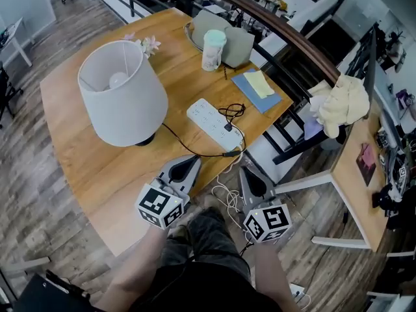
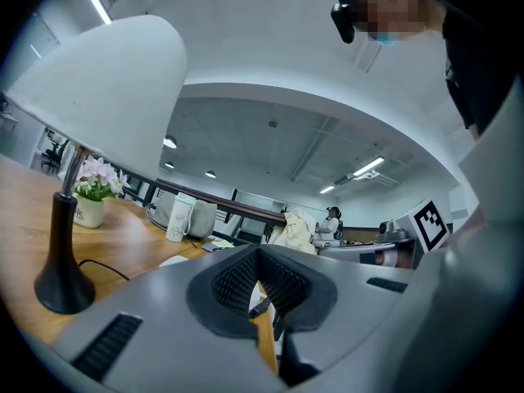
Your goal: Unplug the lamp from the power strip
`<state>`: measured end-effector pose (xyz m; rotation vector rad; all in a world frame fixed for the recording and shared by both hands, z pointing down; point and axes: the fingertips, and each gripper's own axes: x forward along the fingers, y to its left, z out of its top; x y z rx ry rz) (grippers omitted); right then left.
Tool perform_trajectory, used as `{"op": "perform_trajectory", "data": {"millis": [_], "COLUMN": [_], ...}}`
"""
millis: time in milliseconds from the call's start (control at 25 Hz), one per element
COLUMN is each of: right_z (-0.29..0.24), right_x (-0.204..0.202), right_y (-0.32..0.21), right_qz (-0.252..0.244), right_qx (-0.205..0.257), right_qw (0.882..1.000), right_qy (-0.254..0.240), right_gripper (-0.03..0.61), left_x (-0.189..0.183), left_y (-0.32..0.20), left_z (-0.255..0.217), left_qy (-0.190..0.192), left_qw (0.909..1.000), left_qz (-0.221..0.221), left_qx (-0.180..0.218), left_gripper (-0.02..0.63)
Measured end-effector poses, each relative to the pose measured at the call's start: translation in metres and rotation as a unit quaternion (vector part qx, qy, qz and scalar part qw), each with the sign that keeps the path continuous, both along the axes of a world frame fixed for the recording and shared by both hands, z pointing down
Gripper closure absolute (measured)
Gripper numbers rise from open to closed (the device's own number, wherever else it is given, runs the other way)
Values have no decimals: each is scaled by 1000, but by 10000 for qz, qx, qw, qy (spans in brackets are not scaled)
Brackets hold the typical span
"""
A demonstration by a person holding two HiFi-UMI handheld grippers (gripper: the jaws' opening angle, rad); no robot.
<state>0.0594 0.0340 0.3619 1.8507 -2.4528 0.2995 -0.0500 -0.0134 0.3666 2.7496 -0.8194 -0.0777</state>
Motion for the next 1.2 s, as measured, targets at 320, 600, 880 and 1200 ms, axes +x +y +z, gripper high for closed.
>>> {"op": "perform_trajectory", "data": {"millis": [320,600,880,1200], "right_z": [10,39,61,81], "right_x": [0,5,9,18], "right_y": [-49,-76,-99,-120], "right_qz": [-601,-905,-1092,-1077], "right_qx": [-187,-533,-745,-990], "right_qw": [9980,9944,9912,9887], "right_qy": [118,67,26,338], "right_gripper": [571,571,571,571], "left_x": [30,47,61,76], "left_y": [-33,-51,-65,-77], "left_z": [7,28,44,59], "left_qy": [-167,-319,-728,-1382], "left_qw": [9998,9988,9966,9898], "left_qz": [-91,-202,-245,-271], "left_qx": [-57,-305,-298,-231], "left_gripper": [617,617,617,617]}}
